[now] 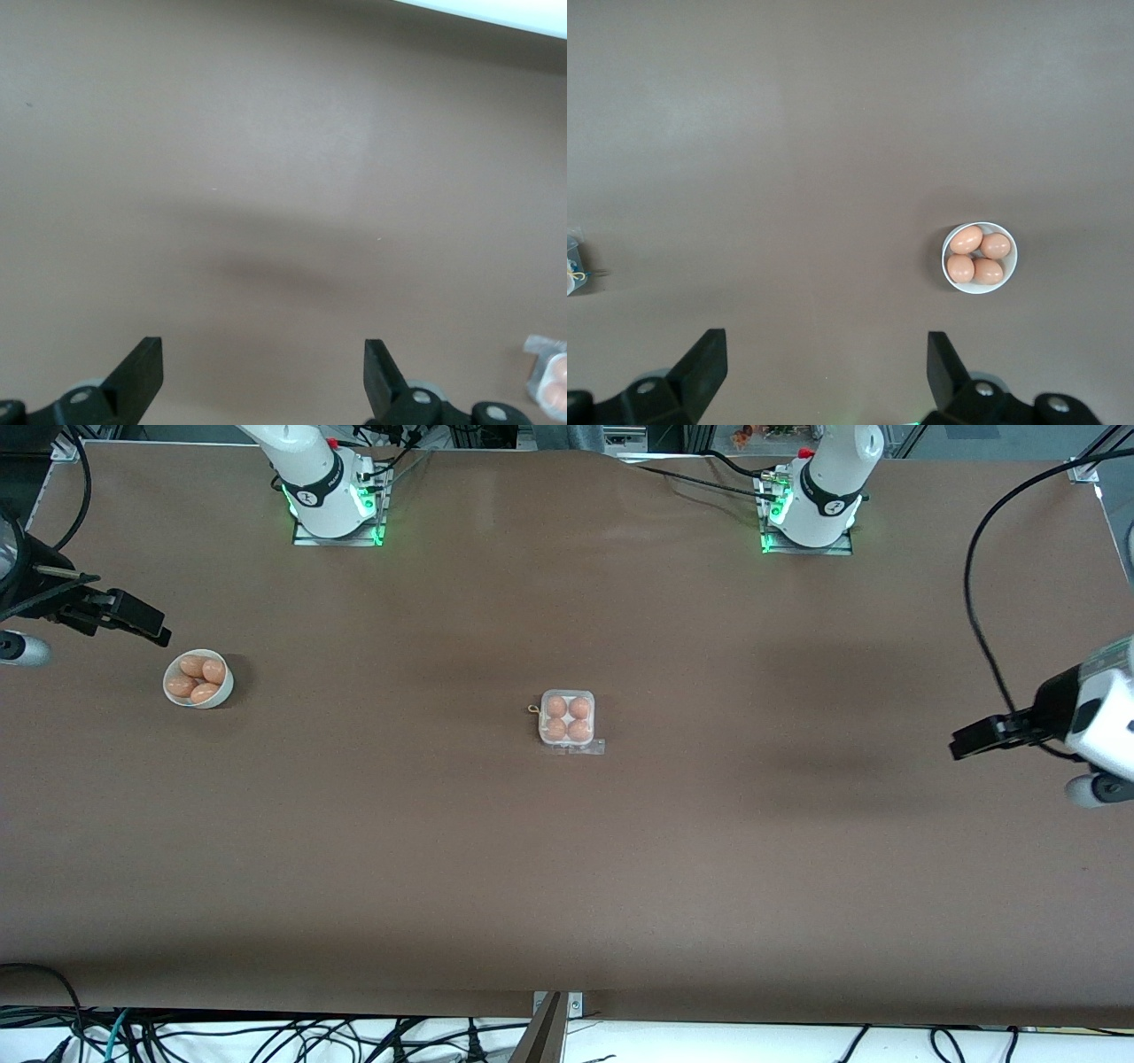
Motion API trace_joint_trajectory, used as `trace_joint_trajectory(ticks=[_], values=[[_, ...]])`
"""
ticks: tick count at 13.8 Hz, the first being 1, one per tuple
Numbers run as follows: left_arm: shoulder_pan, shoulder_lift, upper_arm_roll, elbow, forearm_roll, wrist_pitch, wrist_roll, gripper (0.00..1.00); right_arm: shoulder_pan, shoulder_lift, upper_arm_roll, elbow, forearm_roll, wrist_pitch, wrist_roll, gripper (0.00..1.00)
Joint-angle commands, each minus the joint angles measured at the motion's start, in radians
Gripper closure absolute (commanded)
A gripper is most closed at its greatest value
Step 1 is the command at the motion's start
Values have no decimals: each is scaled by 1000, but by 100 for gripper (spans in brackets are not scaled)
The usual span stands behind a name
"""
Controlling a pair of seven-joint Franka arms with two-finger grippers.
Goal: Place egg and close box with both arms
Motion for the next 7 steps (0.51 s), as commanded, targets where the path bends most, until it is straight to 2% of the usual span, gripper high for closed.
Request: trace_joint_trajectory(ticks=[1, 6, 7], values=[[2, -163, -8, -250, 25, 104, 45, 0, -9, 0, 6, 8, -3, 0, -14, 0], [-9, -299, 4, -457, 22, 109, 51, 0, -9, 0, 6, 8, -3, 0, -14, 0], [-35, -305, 39, -479, 15, 107, 65, 0, -9, 0, 6, 8, -3, 0, -14, 0]])
